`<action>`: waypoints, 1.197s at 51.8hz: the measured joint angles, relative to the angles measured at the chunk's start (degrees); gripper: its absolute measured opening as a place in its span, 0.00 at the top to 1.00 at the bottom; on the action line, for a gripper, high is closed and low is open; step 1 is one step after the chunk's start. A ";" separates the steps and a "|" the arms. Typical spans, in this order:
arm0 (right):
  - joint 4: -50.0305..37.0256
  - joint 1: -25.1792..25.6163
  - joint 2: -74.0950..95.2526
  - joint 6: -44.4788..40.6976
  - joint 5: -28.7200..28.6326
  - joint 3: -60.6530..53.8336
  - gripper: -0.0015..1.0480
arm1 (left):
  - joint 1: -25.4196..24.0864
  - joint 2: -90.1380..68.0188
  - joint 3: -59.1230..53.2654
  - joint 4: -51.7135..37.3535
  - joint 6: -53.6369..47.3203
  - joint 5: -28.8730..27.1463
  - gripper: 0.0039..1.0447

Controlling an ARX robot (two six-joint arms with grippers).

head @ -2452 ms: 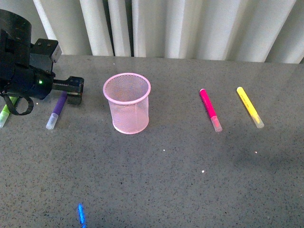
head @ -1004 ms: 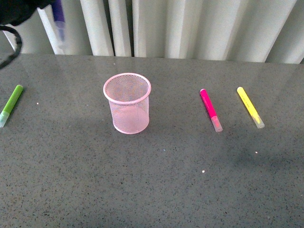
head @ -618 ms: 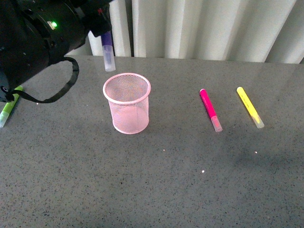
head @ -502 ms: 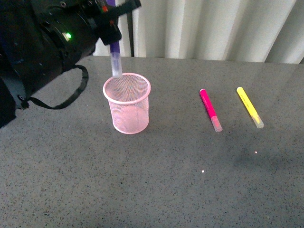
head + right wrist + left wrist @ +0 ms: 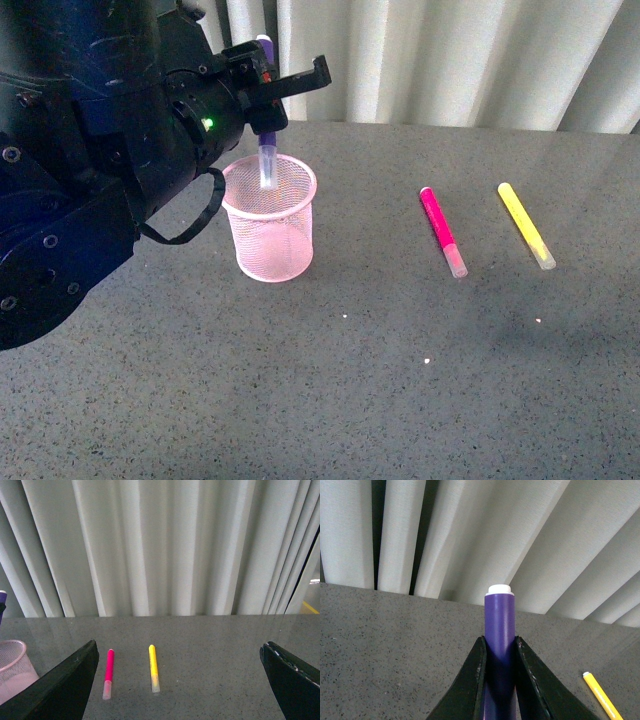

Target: Insert purple and pink pens into pink cup

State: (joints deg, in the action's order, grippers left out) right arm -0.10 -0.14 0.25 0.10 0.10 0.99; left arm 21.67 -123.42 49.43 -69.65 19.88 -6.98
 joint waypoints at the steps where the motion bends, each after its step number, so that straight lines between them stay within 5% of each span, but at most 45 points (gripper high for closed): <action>1: 0.00 0.00 0.00 0.00 0.00 0.00 0.07 | -0.13 0.00 0.11 0.00 0.02 -0.07 0.88; 50: 0.00 0.00 0.00 0.00 0.00 0.00 0.07 | -0.44 -2.08 0.57 2.16 6.51 -3.69 0.87; 62: 0.00 0.00 0.00 0.00 0.00 0.00 0.07 | -0.35 -1.42 0.46 3.06 8.59 -4.46 0.53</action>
State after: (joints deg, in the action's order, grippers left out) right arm -0.10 -0.14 0.25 0.10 0.10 0.99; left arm 21.32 -124.84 49.89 -66.59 28.47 -11.44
